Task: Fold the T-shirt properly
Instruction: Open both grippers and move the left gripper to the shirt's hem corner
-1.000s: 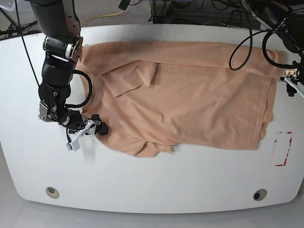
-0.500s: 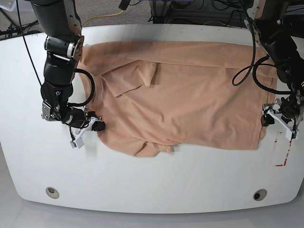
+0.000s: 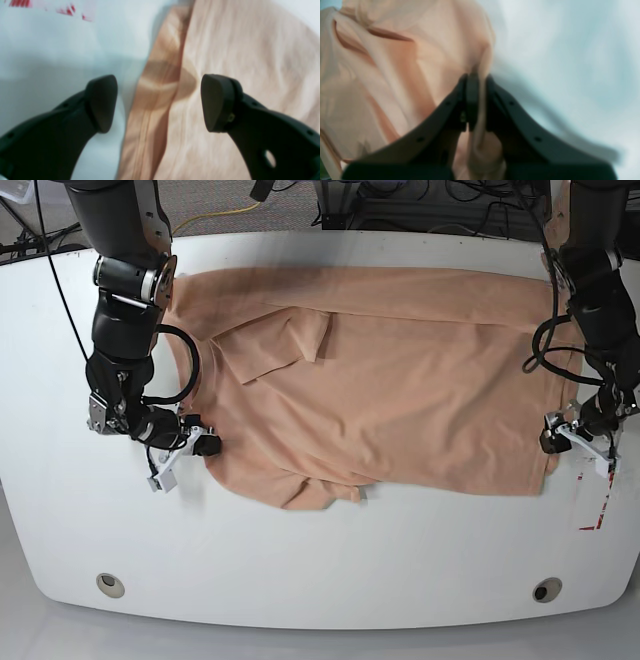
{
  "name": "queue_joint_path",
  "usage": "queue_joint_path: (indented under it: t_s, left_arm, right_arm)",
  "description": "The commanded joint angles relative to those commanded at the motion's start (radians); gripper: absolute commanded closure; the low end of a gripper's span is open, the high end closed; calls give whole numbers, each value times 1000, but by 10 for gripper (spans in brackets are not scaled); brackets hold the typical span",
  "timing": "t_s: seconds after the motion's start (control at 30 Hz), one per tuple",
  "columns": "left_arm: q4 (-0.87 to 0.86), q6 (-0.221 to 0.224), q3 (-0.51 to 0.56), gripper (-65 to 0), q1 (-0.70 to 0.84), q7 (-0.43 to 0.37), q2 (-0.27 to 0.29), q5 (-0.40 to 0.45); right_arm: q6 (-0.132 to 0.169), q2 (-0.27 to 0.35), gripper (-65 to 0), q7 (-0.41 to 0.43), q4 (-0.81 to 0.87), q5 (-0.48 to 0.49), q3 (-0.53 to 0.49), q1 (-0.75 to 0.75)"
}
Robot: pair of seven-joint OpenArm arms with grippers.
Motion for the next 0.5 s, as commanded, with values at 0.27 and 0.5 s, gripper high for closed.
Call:
queue_joint_path:
  t_s: [0.27, 0.5]
  left_arm:
    - [-44, -104, 0, -418, -26, 68, 49, -2]
    - [-40, -133, 0, -249, -23, 71, 66, 5]
  right_arm:
    - [0, 2, -41, 0, 0, 2, 3, 2]
    - [0, 8, -38, 0, 2, 2, 3, 2]
